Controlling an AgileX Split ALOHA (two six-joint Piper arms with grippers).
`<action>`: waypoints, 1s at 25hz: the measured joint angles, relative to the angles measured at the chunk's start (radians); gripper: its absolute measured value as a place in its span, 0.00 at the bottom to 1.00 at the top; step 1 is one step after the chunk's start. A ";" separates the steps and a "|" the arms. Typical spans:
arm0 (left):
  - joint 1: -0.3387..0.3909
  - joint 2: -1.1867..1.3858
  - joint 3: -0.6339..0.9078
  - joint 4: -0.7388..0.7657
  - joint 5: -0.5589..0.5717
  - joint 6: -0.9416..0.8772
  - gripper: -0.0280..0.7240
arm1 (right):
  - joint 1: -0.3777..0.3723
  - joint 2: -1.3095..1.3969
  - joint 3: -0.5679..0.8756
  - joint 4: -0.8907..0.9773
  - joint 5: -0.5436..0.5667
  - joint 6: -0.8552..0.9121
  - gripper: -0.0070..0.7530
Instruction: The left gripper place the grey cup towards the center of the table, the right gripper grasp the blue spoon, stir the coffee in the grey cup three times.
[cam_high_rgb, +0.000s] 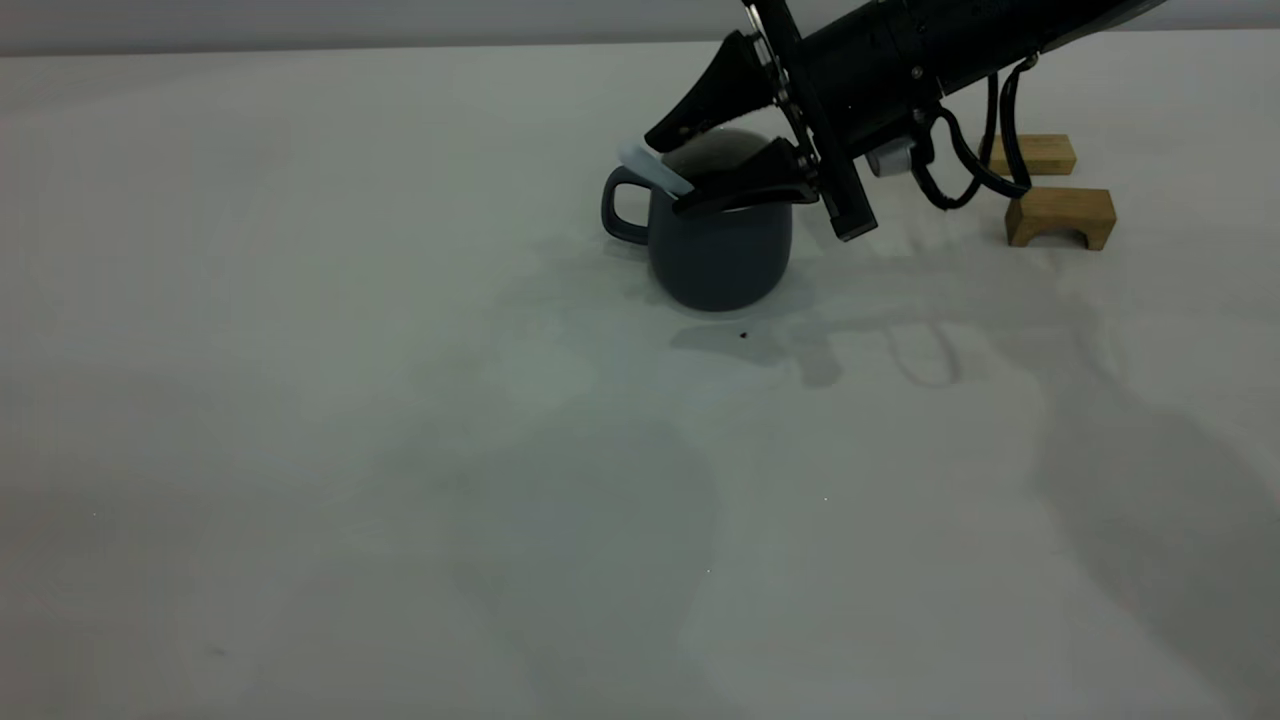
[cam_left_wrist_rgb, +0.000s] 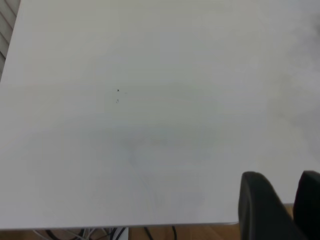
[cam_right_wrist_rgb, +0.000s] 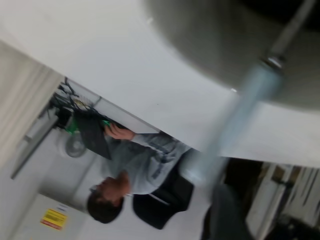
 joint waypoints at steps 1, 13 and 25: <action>0.000 0.000 0.000 0.000 0.000 0.000 0.36 | 0.000 -0.006 0.000 -0.002 -0.005 -0.023 0.70; 0.000 0.000 0.000 0.000 0.000 0.000 0.36 | 0.000 -0.330 0.000 -0.325 -0.193 -0.105 0.70; 0.000 0.000 0.000 0.000 0.000 0.000 0.36 | 0.000 -0.903 0.007 -0.681 0.024 -0.133 0.52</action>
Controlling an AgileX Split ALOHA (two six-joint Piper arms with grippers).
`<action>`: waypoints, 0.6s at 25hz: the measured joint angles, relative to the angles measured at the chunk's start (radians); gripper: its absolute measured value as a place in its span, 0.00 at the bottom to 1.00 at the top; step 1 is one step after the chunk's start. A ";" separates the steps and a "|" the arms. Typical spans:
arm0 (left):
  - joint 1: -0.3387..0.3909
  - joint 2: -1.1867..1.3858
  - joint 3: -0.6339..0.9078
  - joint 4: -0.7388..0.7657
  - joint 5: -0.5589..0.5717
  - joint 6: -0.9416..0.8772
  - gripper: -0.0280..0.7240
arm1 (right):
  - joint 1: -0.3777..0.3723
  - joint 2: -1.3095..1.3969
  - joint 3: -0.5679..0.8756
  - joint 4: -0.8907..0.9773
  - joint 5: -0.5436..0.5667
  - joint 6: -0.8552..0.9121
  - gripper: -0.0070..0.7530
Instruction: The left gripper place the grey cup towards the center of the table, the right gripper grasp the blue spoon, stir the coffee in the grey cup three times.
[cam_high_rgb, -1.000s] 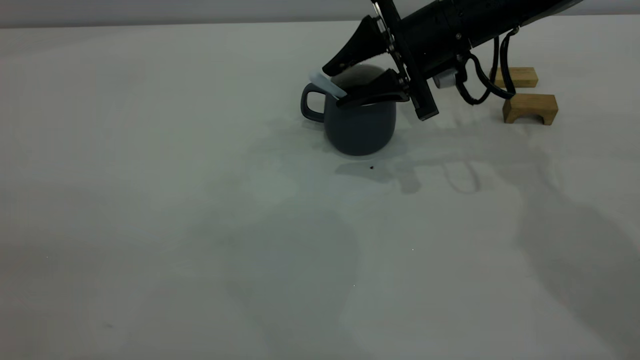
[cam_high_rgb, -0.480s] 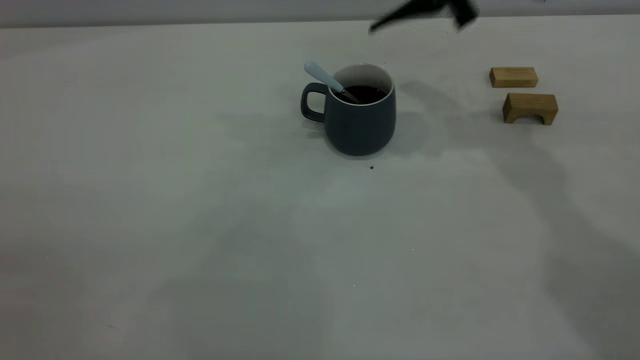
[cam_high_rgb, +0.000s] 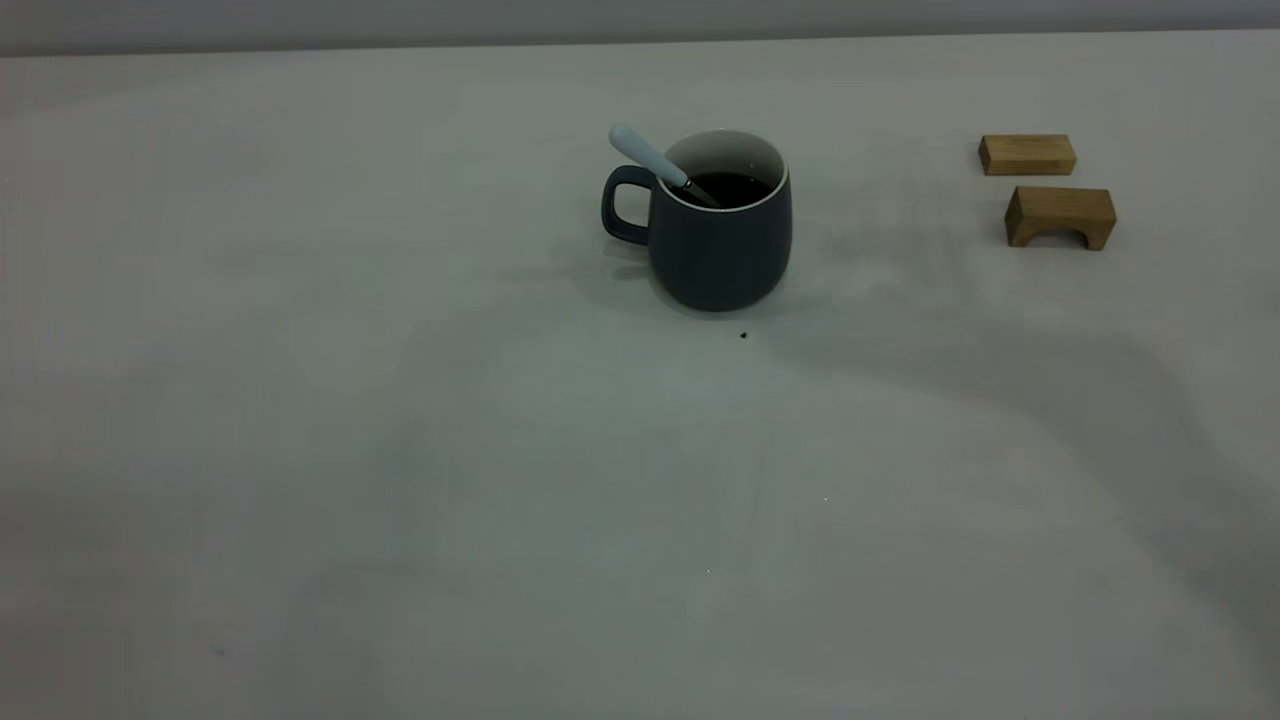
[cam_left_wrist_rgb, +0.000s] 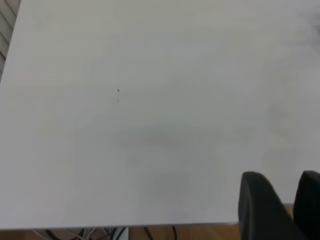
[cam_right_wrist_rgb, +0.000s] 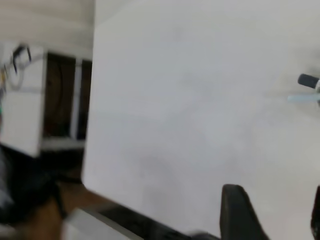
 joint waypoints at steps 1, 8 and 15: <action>0.000 0.000 0.000 0.000 0.000 0.000 0.36 | 0.000 -0.046 0.000 -0.027 0.046 -0.022 0.50; 0.000 0.000 0.000 0.000 0.000 0.000 0.36 | 0.000 -0.261 0.007 -0.198 0.201 -0.122 0.40; 0.000 0.000 0.000 0.000 0.000 0.000 0.36 | 0.000 -0.539 0.154 -0.433 0.201 -0.122 0.32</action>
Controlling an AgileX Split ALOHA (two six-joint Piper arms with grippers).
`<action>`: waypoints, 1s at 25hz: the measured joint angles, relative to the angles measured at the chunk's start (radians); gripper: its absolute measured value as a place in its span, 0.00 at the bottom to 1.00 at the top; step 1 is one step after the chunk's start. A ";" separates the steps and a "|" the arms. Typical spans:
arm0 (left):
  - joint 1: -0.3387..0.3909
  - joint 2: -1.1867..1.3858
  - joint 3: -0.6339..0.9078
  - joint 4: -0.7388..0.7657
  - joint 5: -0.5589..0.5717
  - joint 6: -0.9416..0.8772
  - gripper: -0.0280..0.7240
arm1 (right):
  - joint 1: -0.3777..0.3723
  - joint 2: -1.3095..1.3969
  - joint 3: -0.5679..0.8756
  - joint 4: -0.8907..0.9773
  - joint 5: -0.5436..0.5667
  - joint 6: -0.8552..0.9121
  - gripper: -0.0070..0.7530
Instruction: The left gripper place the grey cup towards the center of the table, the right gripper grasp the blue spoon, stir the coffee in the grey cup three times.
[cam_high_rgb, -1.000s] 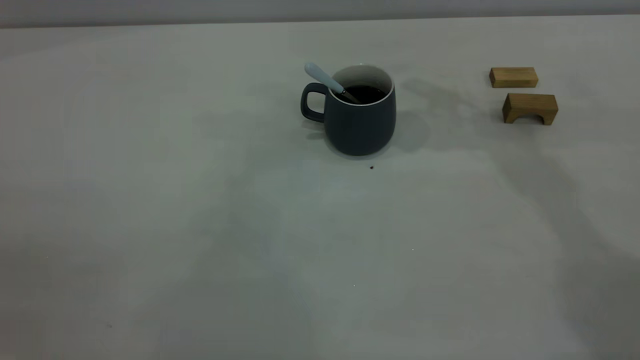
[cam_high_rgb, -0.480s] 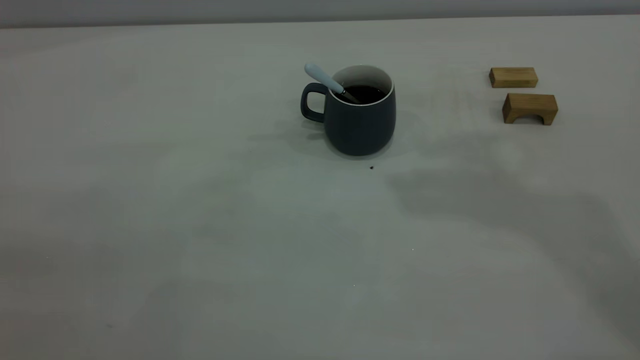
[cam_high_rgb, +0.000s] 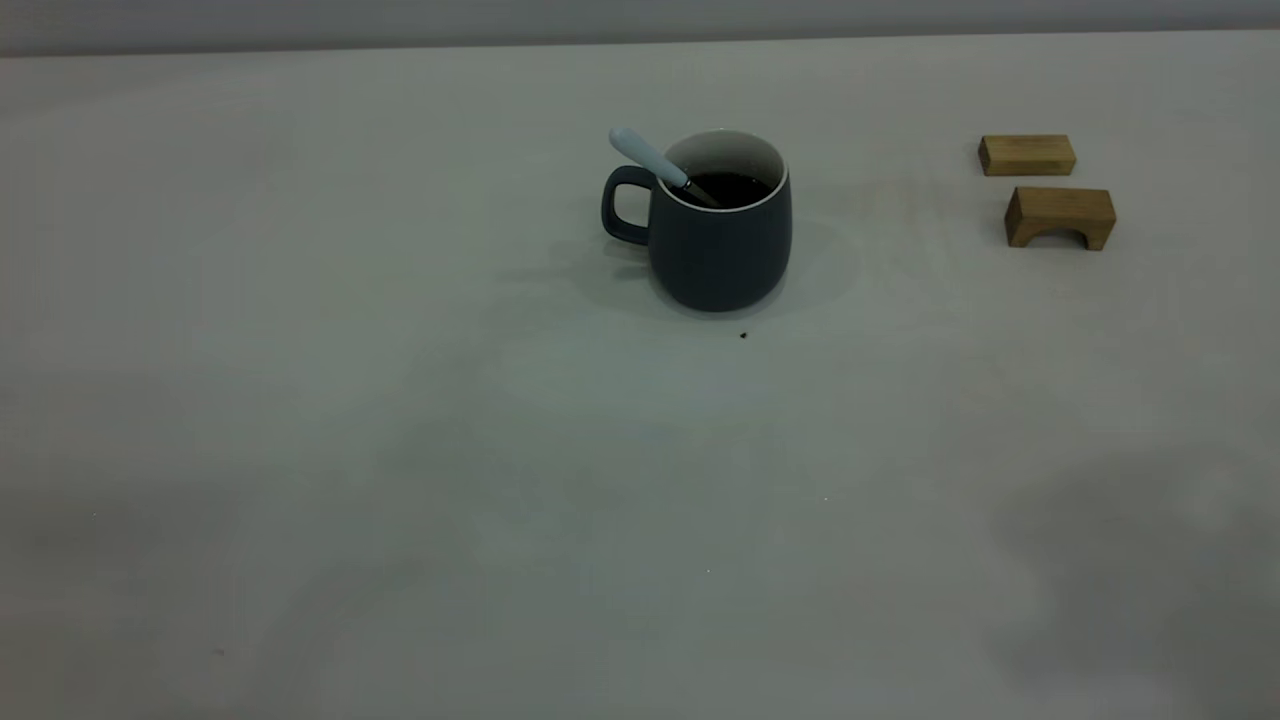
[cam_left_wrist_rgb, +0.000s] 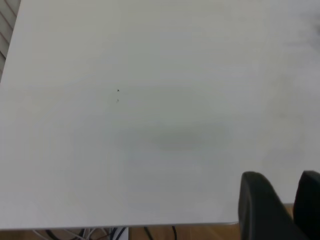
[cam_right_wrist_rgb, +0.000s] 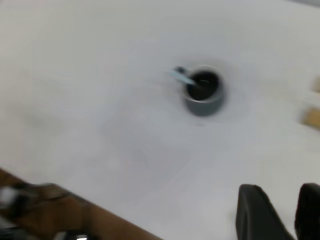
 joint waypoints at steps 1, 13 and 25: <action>0.000 0.000 0.000 0.000 0.000 0.000 0.36 | 0.000 -0.052 0.040 -0.030 0.000 0.000 0.31; 0.000 0.000 0.000 0.000 0.000 0.000 0.36 | -0.175 -0.640 0.556 -0.091 0.001 -0.016 0.32; 0.000 0.000 0.000 0.000 0.000 0.000 0.36 | -0.229 -0.946 0.876 -0.146 -0.087 -0.027 0.32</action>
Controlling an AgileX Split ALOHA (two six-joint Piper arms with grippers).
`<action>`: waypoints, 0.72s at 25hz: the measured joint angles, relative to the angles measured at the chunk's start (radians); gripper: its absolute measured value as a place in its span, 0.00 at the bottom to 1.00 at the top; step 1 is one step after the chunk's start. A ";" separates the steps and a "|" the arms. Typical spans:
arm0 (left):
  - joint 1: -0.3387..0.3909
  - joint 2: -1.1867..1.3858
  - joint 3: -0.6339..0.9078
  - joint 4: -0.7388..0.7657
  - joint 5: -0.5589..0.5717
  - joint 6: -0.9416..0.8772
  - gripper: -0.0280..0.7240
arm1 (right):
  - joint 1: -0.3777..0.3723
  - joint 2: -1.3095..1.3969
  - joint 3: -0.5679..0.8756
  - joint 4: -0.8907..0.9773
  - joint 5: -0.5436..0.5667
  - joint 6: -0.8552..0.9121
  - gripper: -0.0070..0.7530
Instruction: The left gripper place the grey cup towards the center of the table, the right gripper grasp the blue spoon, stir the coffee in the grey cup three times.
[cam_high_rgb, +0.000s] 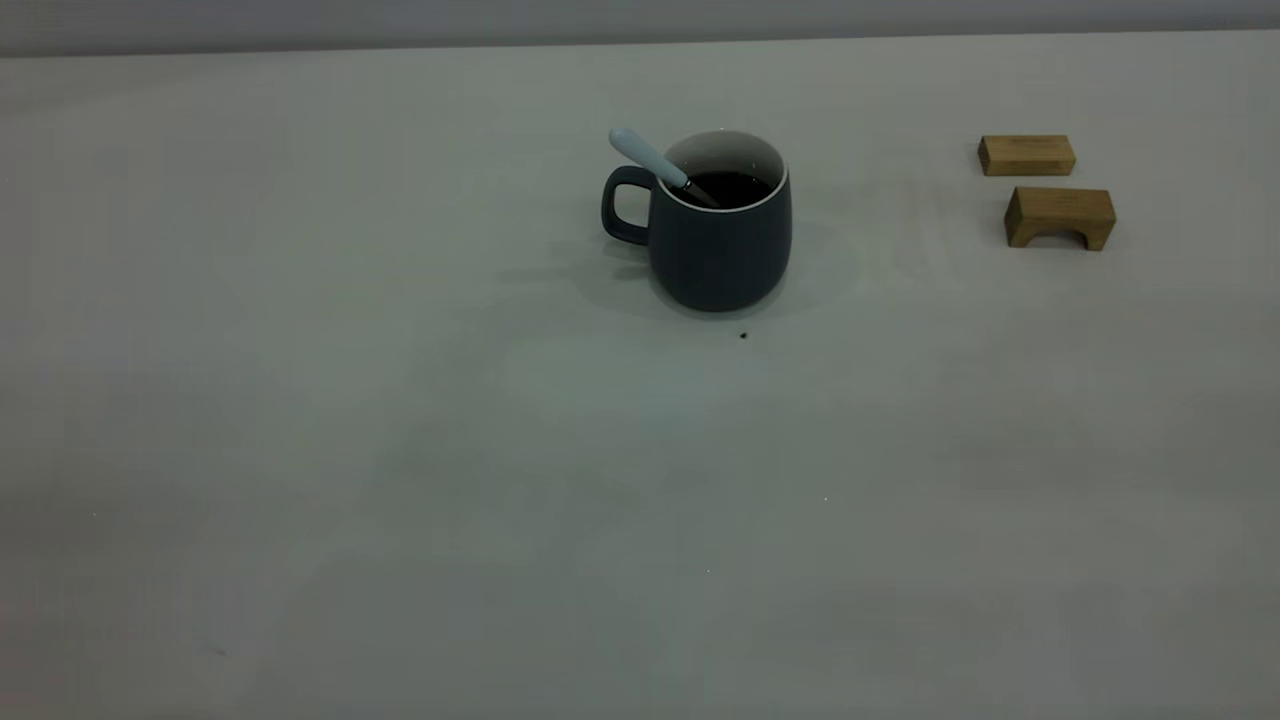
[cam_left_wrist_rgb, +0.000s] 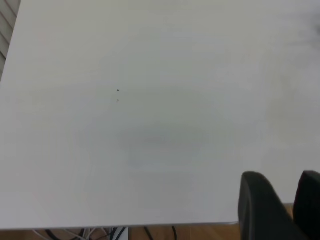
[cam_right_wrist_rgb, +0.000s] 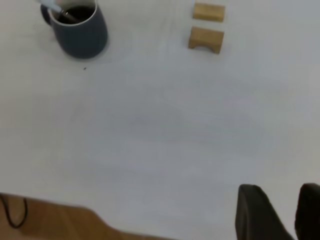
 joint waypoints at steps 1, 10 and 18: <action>0.000 0.000 0.000 0.000 0.000 0.000 0.36 | 0.000 -0.015 0.017 -0.003 -0.004 0.000 0.32; 0.000 0.000 0.000 0.000 0.000 0.000 0.36 | 0.000 -0.092 0.037 -0.024 -0.012 0.029 0.32; 0.000 0.000 0.000 0.000 0.000 0.000 0.36 | 0.000 -0.095 0.037 -0.025 -0.013 0.041 0.32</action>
